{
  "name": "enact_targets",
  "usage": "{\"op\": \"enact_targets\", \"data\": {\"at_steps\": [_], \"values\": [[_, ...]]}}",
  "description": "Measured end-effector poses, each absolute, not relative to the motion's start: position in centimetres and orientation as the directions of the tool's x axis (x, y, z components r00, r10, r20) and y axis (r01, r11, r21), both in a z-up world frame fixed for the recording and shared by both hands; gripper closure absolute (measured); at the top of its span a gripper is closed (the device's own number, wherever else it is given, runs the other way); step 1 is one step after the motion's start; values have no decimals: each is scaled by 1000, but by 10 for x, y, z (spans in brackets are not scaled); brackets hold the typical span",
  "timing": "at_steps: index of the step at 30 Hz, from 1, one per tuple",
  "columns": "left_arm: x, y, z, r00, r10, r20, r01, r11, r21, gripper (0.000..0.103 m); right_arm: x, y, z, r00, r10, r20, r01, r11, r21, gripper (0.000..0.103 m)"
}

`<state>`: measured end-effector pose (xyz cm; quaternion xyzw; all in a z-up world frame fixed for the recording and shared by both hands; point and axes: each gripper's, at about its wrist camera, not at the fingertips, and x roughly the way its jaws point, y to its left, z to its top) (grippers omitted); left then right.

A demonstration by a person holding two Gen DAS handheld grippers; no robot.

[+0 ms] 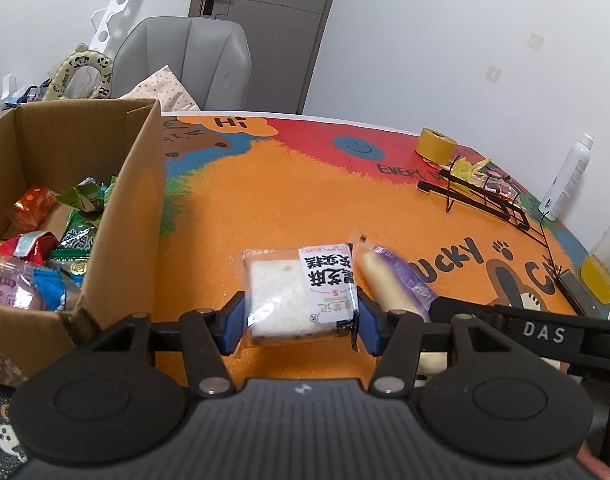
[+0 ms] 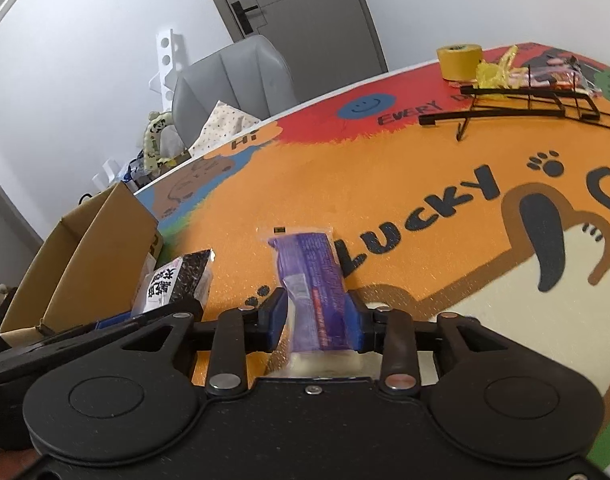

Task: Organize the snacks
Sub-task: 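Lift the white pack and purple pack off the table with both tools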

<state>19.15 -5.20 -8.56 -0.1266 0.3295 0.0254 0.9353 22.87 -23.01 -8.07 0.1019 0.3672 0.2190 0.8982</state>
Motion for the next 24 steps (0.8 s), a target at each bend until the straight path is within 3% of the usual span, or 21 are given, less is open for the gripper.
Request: {"op": "enact_targets", "data": {"at_steps": [3,8,10,11,12,24], "values": [[189,-51,-84,783,-38,-621,-127,967,-220,48,233,-221,-81,637,463,-616,-338,886,317,53],[187,-48,-82,785,-38,-618,-130,966,-224,48,239,-208,-87,630,451,-632,-358,891,280,49],[187,-49,-82,785,-35,-619,-131,967,-221,48,240,-204,-90,626,447,-640,-367,892,264,53],[187,-49,-83,784,-34,-619,-132,967,-220,48,240,-203,-92,620,444,-647,-372,892,255,66],[187,-49,-83,784,-34,-620,-133,966,-220,48,241,-202,-94,610,440,-659,-373,893,251,70],[182,-50,-76,793,-35,-608,-128,966,-223,48,226,-219,-79,617,495,-612,-364,869,336,76]]}}
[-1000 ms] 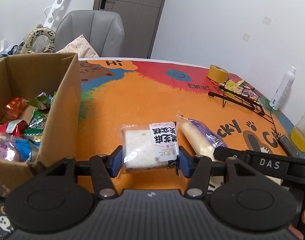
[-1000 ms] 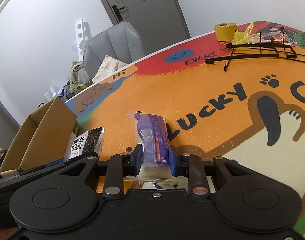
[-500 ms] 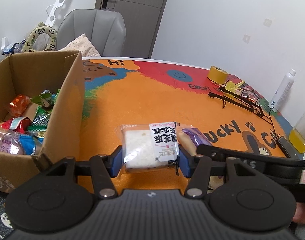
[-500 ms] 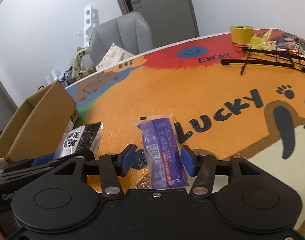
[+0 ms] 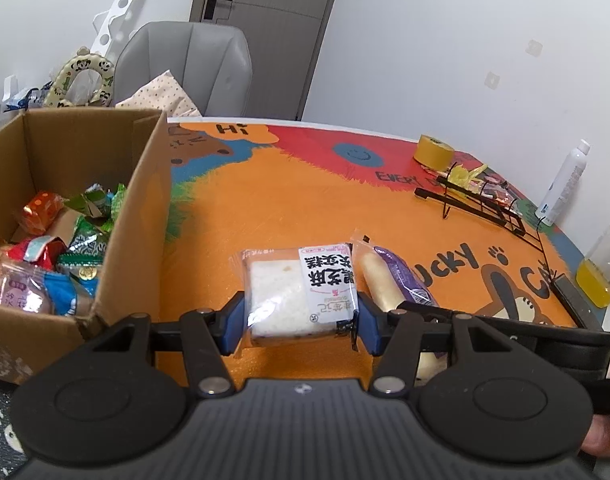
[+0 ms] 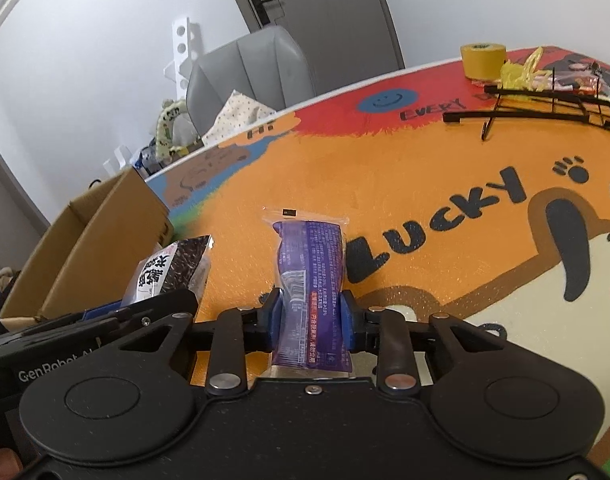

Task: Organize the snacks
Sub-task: 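Lift the white pack and purple pack off the table with both tools, then carry the white pack and purple pack over the cardboard box with both tools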

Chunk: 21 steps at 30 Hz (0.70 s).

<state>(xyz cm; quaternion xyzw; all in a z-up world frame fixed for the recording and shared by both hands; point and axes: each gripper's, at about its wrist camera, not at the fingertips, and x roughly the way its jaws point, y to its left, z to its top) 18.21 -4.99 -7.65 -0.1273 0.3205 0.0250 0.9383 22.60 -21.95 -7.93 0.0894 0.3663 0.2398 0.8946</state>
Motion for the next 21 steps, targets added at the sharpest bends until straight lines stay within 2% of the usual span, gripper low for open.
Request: {"op": "enact_targets", "data": {"at_steps": [21], "values": [[157,-19,-26,863,0,-505,-141,960,-241,48,215,-192,-32,646,567,-511,-439,824,358,76]]}}
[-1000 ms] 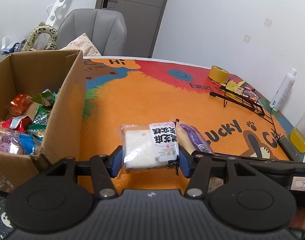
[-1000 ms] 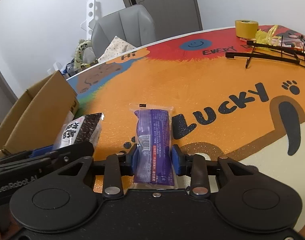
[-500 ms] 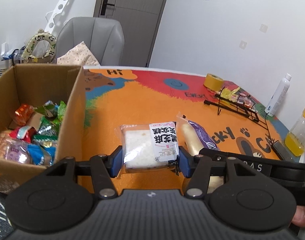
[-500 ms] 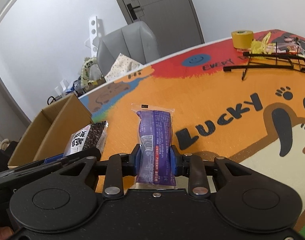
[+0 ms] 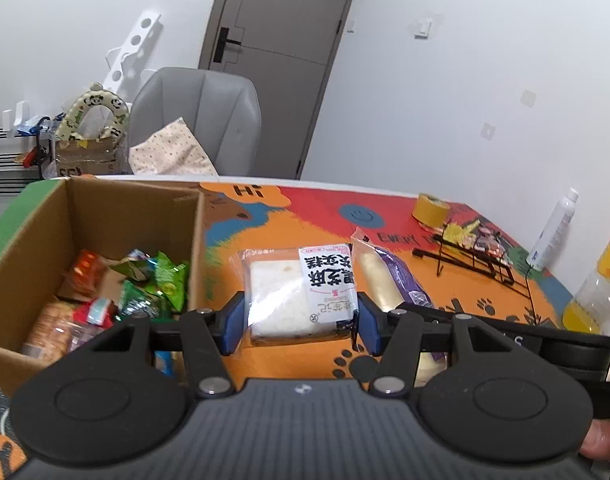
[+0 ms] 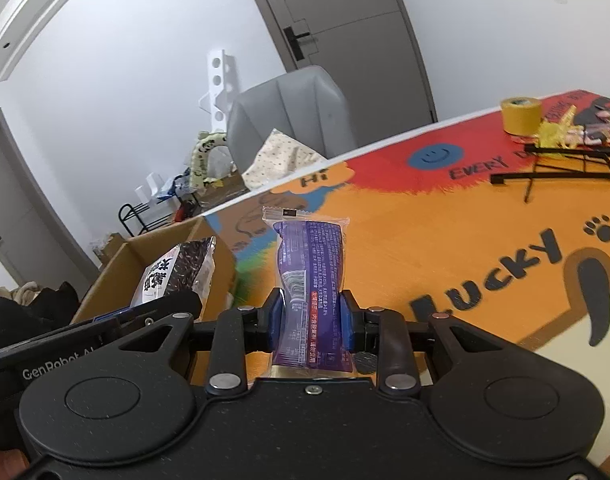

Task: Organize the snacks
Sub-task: 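Carry the white pack and purple pack over the cardboard box with both tools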

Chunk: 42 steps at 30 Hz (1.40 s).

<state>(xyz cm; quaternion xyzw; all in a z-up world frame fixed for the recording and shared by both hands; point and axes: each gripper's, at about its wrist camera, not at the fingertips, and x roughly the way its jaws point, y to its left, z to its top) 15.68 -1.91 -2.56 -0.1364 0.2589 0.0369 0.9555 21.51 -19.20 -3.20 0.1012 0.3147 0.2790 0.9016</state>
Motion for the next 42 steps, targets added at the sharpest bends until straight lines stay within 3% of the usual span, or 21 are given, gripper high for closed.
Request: {"op": "enact_targets", "data": {"at_steps": [36,42], "values": [[139,117,-21,846,194,-497,-372,882,-289,47,219,-80,-11,565,651,-507,-572,752,327,76],[142,131,-26,833,190,-520,-394,864,-315,41,224,-61,-13,539,665,-517,-585,737,339,76]]}}
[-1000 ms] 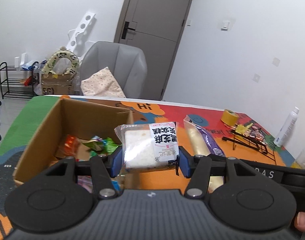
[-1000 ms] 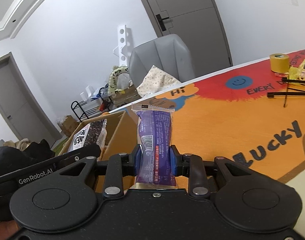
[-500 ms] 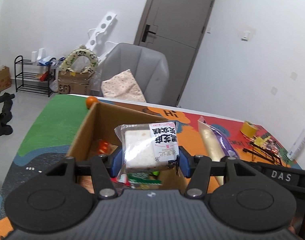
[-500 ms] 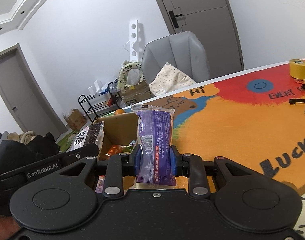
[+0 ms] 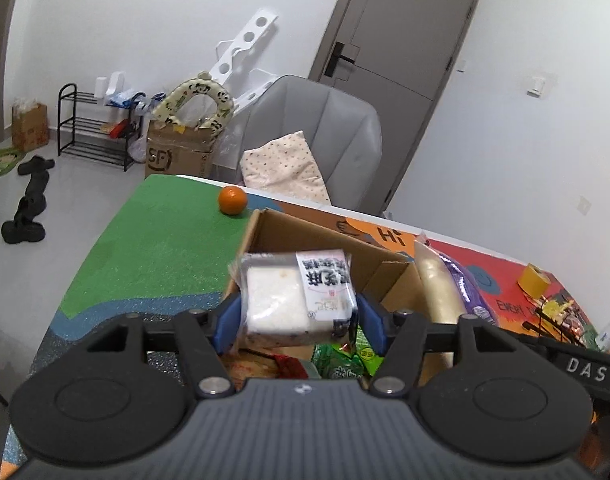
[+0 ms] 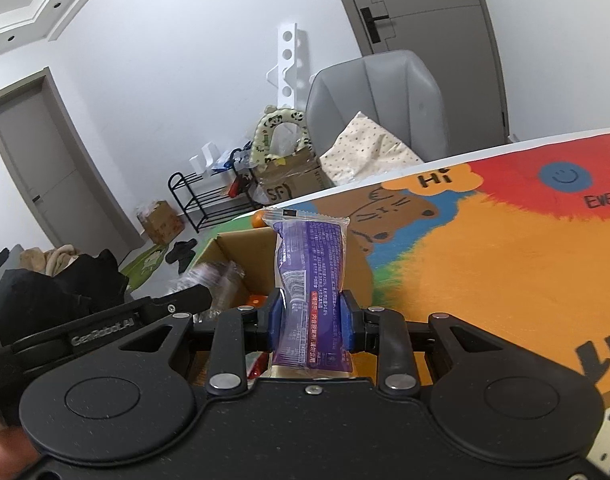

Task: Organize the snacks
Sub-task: 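Carry the white pack and purple pack over the cardboard box with both tools, then open both tools to drop the white pack and purple pack into the box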

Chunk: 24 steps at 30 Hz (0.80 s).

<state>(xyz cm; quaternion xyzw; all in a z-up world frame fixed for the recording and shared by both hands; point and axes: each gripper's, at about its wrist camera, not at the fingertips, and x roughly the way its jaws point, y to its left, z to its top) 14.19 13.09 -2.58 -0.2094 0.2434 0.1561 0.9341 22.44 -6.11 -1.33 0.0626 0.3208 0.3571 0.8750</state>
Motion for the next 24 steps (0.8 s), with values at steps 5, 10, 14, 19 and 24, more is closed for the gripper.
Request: {"op": "enact_targets", "data": {"at_steps": [5,10,14,19,24], "values": [[128,133,-20,847,218,-485,-394,870,-296,33,224,-50,-12,541,667,-512,-591,735,333,76],[118,143,-19,842,233,-486,-417,853,-314,33,223,-37,-6,530,681,-505,-610,720,330,82],[115,150,-21,832,238,-501,-433,842,-321,33,221,-24,-4,517,699,-494,-632,701,330,84],[111,153,-23,823,241,-515,-443,839,-316,33,217,-27,-7,523,692,-498,-624,708,329,63],[110,147,-25,820,232,-523,-438,843,-313,28,211,-45,-12,529,681,-506,-598,722,347,47]]}}
